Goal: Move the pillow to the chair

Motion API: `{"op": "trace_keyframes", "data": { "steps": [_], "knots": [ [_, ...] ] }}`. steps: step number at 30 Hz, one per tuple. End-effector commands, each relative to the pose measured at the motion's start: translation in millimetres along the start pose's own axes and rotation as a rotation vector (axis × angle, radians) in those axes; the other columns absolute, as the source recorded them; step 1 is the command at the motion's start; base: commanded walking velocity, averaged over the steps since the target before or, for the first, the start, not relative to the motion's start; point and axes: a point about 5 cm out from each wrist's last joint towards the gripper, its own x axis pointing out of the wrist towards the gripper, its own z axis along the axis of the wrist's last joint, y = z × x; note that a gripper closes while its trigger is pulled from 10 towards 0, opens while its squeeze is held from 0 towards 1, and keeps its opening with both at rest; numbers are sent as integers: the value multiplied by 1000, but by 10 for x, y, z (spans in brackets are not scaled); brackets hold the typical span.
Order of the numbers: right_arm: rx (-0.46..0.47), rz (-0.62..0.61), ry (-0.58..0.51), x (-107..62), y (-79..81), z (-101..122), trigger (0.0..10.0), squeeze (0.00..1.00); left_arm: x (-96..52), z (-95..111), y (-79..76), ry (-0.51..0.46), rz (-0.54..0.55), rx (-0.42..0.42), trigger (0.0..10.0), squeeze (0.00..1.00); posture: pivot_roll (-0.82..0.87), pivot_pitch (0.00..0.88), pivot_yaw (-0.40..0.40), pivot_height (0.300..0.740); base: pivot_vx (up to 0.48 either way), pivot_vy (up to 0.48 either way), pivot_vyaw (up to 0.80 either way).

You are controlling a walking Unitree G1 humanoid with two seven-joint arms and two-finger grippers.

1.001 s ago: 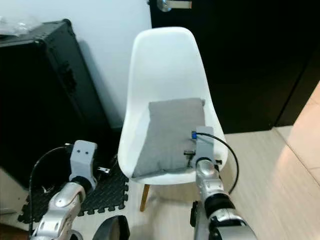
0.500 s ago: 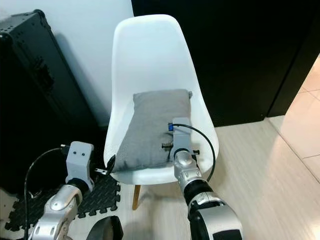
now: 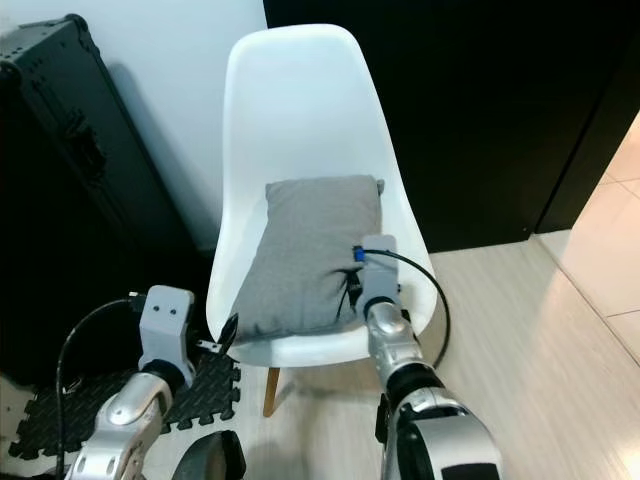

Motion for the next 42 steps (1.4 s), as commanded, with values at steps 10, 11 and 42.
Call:
{"op": "trace_keyframes", "data": {
  "steps": [10, 11, 42],
  "knots": [
    [145, -39, -127, -216, -417, -35, 10000, 1000, 47, -67, -70, 31, -32, -6, 10000, 0, 54, 104, 55, 511, 0, 0, 0],
    [145, -39, -127, -216, -417, -35, 10000, 1000, 47, -67, -70, 31, -32, -6, 10000, 0, 54, 104, 55, 511, 0, 0, 0],
    [401, 242, -127, -717, -437, -258, 10000, 0, 168, -85, -141, 21, -74, -73, 10000, 0, 3, 54, 53, 570, 0, 0, 0]
  ]
}}
